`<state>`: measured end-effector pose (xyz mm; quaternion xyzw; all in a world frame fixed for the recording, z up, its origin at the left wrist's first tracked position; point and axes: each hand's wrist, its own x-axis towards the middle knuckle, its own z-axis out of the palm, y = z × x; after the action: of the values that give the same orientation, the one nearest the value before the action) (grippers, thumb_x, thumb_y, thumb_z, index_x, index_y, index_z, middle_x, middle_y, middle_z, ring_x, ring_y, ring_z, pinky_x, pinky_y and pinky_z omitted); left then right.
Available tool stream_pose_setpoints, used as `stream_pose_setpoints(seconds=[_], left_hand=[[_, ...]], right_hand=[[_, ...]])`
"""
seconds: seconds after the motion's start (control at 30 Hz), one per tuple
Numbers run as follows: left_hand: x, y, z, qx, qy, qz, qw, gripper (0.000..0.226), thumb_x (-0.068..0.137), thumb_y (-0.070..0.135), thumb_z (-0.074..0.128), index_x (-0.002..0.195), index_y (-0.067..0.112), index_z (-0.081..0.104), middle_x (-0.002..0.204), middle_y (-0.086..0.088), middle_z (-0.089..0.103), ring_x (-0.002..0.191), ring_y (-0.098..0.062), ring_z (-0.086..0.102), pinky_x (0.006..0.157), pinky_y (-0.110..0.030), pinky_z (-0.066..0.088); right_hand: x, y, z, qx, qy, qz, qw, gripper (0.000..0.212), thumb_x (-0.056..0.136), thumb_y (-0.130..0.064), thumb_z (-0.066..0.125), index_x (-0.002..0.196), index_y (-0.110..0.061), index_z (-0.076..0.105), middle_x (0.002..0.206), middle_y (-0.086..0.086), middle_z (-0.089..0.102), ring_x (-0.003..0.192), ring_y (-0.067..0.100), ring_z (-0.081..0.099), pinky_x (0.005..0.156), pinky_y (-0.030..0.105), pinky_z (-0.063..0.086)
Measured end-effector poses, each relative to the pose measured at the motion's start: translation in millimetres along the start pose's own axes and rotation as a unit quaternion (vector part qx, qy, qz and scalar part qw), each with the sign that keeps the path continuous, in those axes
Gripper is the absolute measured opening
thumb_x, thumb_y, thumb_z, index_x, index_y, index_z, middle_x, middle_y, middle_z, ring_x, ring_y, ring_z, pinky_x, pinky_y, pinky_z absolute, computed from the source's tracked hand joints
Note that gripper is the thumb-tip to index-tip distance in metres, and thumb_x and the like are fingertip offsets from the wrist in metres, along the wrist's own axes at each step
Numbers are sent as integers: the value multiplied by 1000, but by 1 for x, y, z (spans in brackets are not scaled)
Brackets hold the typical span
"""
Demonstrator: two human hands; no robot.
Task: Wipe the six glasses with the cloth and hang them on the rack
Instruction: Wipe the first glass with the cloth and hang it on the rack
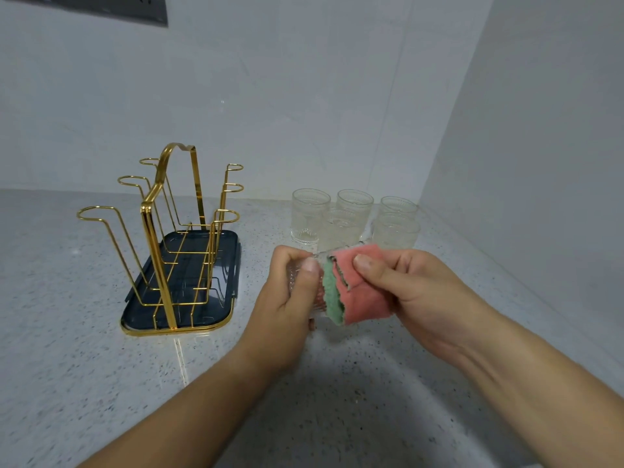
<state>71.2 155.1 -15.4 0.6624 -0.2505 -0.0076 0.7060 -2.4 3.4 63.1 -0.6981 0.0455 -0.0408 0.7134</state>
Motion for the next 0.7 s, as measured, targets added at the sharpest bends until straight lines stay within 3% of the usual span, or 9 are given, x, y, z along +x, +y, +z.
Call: stream_pose_setpoints(seconds=[0.07,0.13,0.2,0.33,0.4,0.5,0.6,0.7], left_hand=[[3,5,2,-77,-1,-98,992,54,101,62,41,106,10,51,76,-9,64,63,-26,62,52,-40,50],[7,11,1,-141,-20,-195,970,69,102,63,39,99,-2,60,65,-15,62,53,-26,58,49,-31,46],[7,17,-2,-200,-63,-274,939,68,105,62,36,84,4,66,56,-9,57,42,-19,53,43,-23,39],[9,20,-8,-265,-165,-374,874,70,97,72,38,87,12,72,62,-7,58,39,-15,54,39,-18,37],[9,19,-7,-234,-199,-326,894,77,95,77,37,99,9,72,71,-10,64,50,-19,59,49,-24,47],[5,18,-3,-127,-152,-177,964,61,90,66,56,128,18,54,88,-7,71,70,-21,67,62,-42,56],[-1,14,-1,-56,-95,-75,991,39,94,55,61,120,29,48,83,7,71,69,-11,64,58,-29,51],[-1,22,-1,-86,-52,-91,991,25,99,46,51,105,22,50,64,14,64,56,-5,58,50,-18,44]], right_hand=[[-4,3,3,-45,-1,-28,999,19,94,-10,63,106,0,75,85,16,80,74,23,77,70,28,62],[-8,9,4,-110,-14,-63,992,15,97,-5,61,104,-3,74,85,16,79,75,30,77,73,30,63],[-13,11,2,-167,-28,-94,981,13,96,-2,62,99,-4,74,84,17,78,76,33,76,70,26,62],[-13,7,-10,-203,-70,-81,973,11,93,-6,64,97,-5,74,83,13,79,72,18,76,69,21,58],[-12,3,-15,-164,-49,-84,982,17,88,-16,63,96,-8,75,82,5,80,72,13,75,68,19,57],[-7,4,-14,-47,7,-59,997,30,86,-25,61,97,-3,78,87,17,79,74,20,76,69,23,59],[-5,7,-8,44,9,-10,999,35,85,-27,62,99,1,78,94,22,79,80,25,77,73,30,63],[-6,10,-5,42,-20,-8,999,38,86,-27,63,105,3,76,100,25,78,87,28,76,78,32,62]])
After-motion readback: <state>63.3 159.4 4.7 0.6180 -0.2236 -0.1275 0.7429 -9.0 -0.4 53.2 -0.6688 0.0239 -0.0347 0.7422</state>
